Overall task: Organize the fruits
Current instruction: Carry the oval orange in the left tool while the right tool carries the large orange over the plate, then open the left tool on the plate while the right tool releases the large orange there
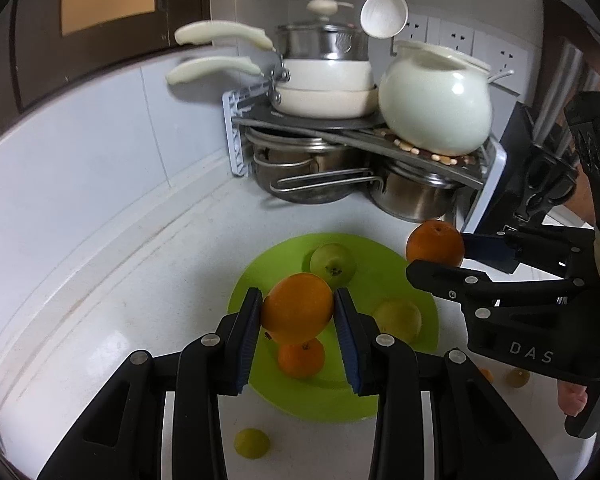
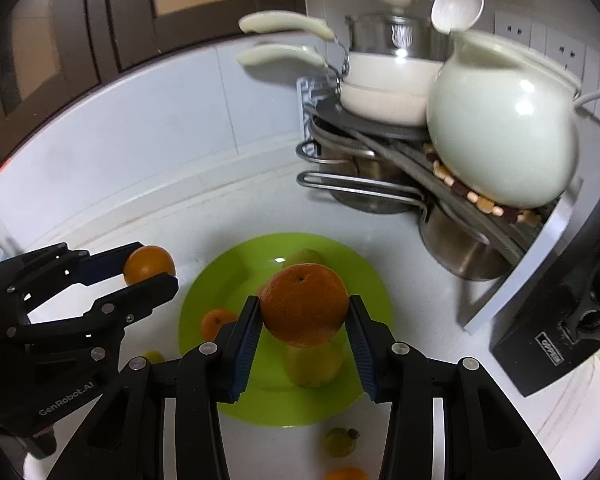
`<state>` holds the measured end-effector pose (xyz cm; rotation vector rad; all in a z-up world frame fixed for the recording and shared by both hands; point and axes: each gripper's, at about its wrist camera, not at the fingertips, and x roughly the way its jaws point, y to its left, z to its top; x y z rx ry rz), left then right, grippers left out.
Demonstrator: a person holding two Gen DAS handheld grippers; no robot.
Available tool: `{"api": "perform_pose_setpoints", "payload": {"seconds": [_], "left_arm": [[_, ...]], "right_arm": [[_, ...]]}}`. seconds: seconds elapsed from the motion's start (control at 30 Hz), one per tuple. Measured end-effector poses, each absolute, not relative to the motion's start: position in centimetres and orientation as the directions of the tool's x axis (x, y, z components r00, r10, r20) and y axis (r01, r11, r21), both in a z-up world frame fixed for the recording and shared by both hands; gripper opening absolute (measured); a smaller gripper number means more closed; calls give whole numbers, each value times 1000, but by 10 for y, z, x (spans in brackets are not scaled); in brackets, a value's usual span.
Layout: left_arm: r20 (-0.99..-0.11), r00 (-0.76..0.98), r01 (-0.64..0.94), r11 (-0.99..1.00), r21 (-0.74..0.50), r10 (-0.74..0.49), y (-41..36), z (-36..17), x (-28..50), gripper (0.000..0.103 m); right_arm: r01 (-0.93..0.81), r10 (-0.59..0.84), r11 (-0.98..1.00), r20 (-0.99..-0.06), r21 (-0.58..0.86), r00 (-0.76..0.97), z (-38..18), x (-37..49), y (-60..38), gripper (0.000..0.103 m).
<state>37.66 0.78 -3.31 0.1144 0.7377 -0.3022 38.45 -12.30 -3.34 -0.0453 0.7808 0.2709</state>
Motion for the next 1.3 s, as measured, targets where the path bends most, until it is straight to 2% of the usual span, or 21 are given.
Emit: {"api": "perform_pose_setpoints", "payload": {"seconds": [0.77, 1.3], "left_arm": [[-803, 556, 304, 952, -45, -216, 8, -86, 436, 36], [-826, 528, 295, 954, -43, -201, 8, -99, 447, 36]], "right_arm": [[-248, 199, 966, -815, 70, 544, -77, 439, -116, 44], [-260, 196, 963, -837, 67, 510, -96, 450, -111, 44]]}}
